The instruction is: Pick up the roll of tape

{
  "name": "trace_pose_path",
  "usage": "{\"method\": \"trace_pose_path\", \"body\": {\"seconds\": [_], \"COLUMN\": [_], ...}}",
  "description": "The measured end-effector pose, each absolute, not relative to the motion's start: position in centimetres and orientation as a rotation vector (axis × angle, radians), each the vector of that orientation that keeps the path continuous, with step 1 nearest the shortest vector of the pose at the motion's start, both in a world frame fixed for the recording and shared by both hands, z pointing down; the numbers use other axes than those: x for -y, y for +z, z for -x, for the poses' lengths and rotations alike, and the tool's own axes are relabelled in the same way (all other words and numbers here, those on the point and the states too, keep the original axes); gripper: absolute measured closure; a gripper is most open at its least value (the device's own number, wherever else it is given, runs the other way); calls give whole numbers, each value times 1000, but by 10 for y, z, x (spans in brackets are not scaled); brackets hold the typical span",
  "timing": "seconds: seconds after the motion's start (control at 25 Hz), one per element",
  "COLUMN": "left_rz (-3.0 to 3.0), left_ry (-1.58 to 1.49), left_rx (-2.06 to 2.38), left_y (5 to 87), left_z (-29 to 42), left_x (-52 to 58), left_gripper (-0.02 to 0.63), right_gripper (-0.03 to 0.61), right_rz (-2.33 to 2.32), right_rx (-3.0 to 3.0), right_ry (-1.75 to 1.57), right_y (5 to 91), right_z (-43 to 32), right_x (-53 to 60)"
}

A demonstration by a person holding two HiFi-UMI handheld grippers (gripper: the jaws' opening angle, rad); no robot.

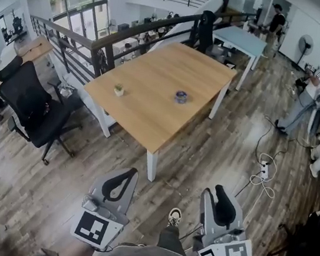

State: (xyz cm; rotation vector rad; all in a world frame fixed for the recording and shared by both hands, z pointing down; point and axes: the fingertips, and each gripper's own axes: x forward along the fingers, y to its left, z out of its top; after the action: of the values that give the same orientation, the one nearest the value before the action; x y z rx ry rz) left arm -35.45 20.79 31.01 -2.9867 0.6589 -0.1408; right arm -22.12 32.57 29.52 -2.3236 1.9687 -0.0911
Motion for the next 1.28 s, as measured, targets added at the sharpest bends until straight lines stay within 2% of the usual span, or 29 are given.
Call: {"method": "trace_pose_path", "body": {"seconds": [0.72,0.96,1.28], "left_rz": [2936,2896,2926], "left_ry": [-252,-255,-265], "left_rx": [-809,-813,-830], "left_y": [316,314,325], "left_z": [145,91,62], "left_x": [-107,-90,-45], "left_gripper": [612,612,612], "right_gripper": [482,482,482], "right_rz": [2242,2216,2234], "right_rx": [-2093,-2138,-2143], "right_ry": [-157,-190,-219], "right_y": [308,311,322], "right_z": [0,-46,-82], "right_x": [-219,-190,-149]}}
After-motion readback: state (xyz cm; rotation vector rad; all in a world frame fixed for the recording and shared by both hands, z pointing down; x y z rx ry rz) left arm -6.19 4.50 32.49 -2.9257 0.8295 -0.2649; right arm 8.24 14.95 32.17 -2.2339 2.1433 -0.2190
